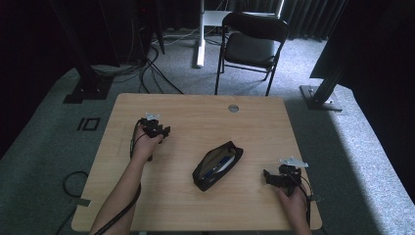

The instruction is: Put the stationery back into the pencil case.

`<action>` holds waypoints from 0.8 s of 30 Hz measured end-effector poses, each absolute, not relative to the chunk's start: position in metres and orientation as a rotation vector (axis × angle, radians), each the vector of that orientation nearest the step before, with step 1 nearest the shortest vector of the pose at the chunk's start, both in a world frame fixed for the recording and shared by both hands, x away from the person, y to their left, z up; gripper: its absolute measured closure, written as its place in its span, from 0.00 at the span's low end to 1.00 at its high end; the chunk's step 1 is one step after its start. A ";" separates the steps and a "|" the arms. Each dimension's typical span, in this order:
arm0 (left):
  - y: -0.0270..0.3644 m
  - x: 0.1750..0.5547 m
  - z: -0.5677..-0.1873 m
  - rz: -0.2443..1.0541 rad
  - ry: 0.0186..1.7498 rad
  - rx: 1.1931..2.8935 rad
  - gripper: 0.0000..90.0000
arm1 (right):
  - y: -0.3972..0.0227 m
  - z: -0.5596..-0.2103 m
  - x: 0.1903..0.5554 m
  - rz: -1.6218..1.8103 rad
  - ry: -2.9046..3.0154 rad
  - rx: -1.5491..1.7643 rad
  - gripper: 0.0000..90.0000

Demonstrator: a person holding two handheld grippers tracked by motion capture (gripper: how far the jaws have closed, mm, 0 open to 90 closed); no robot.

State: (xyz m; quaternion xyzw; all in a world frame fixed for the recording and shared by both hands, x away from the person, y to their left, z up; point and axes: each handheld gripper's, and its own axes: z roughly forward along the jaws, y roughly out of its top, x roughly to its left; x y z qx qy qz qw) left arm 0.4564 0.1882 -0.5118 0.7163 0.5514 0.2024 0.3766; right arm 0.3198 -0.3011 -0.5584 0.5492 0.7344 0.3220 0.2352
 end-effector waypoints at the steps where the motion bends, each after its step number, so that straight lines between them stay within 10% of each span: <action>1: 0.188 0.458 -0.513 0.519 1.396 1.829 0.66 | -0.301 -0.558 0.320 0.883 2.015 1.506 0.12; 24: 0.179 0.488 -0.535 0.470 1.510 1.894 0.64 | -0.301 -0.558 0.320 0.883 2.015 1.507 0.12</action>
